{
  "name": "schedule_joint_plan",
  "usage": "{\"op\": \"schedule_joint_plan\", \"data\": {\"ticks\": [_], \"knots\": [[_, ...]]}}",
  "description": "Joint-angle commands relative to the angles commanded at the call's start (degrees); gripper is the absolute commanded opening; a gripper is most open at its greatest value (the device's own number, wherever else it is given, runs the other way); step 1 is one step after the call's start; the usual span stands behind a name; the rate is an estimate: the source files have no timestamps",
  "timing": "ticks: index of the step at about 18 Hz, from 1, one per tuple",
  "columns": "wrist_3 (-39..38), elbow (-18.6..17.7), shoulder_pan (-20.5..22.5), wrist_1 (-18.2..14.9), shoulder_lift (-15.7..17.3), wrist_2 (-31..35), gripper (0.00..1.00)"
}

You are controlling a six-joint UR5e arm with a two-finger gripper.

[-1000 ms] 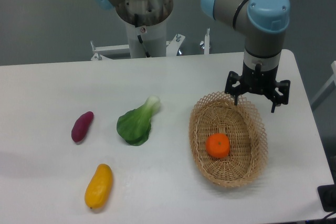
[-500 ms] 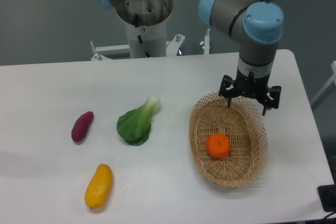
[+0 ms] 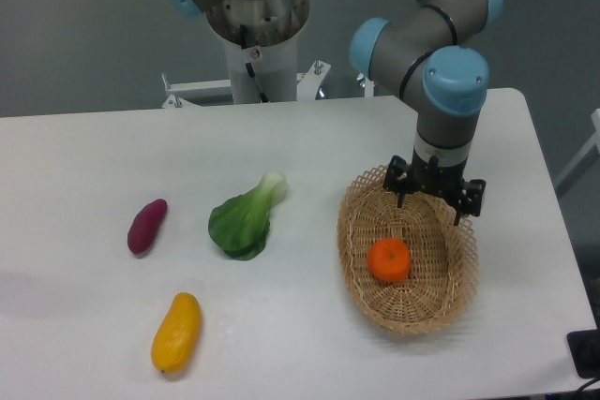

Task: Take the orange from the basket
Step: 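Lower the open gripper down into the basket over the orange, then close the gripper fingers around the orange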

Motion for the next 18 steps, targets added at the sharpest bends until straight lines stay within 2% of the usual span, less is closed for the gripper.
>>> {"op": "schedule_joint_plan", "data": {"ticks": [2,5,18], "knots": [[-4.3,0.3,-0.4,0.5,-0.3,-0.6,1.00],[-7.0,0.3,-1.8,3.4,-1.7,-3.1,1.00],[-9.6,-0.5,-4.0,4.7,-4.5,-1.3,1.00]]}}
